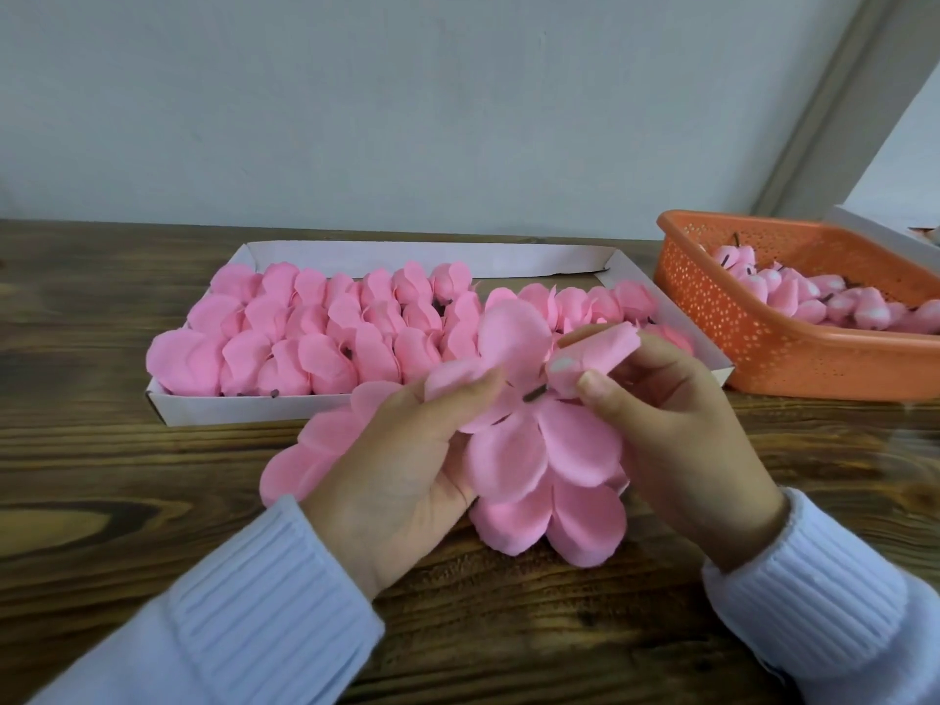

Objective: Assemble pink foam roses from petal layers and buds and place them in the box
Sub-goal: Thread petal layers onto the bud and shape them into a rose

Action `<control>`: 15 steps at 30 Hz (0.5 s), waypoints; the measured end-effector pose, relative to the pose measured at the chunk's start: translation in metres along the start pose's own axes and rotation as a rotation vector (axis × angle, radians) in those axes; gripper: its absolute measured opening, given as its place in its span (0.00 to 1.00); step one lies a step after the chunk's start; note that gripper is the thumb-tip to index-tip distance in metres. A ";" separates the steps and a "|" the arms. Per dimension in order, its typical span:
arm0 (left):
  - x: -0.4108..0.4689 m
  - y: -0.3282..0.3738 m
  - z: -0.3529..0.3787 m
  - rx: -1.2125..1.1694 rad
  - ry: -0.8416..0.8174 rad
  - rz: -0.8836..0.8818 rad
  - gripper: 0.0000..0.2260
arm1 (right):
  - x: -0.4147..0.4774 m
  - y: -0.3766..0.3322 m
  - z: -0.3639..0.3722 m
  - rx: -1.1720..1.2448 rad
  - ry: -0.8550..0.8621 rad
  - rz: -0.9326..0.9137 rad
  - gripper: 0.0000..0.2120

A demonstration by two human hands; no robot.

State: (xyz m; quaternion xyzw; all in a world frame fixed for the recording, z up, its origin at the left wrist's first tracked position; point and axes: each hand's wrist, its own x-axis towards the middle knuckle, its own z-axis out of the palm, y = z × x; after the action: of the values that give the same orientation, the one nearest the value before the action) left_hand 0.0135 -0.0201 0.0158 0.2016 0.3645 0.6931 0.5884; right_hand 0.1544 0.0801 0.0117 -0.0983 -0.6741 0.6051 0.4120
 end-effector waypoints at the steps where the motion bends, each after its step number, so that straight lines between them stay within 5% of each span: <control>1: 0.000 -0.001 0.000 -0.029 -0.025 -0.023 0.14 | 0.000 0.000 0.000 -0.007 0.004 -0.006 0.10; 5: 0.001 -0.006 0.000 -0.120 -0.056 -0.090 0.19 | 0.000 -0.001 -0.001 -0.047 0.003 -0.008 0.07; 15: 0.002 -0.007 -0.001 -0.162 -0.004 -0.095 0.12 | -0.003 -0.005 0.002 -0.342 0.042 -0.030 0.07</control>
State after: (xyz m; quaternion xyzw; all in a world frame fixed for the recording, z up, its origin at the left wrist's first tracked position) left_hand 0.0171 -0.0179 0.0100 0.1372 0.3153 0.6913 0.6356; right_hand 0.1568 0.0754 0.0147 -0.1695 -0.7600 0.4730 0.4122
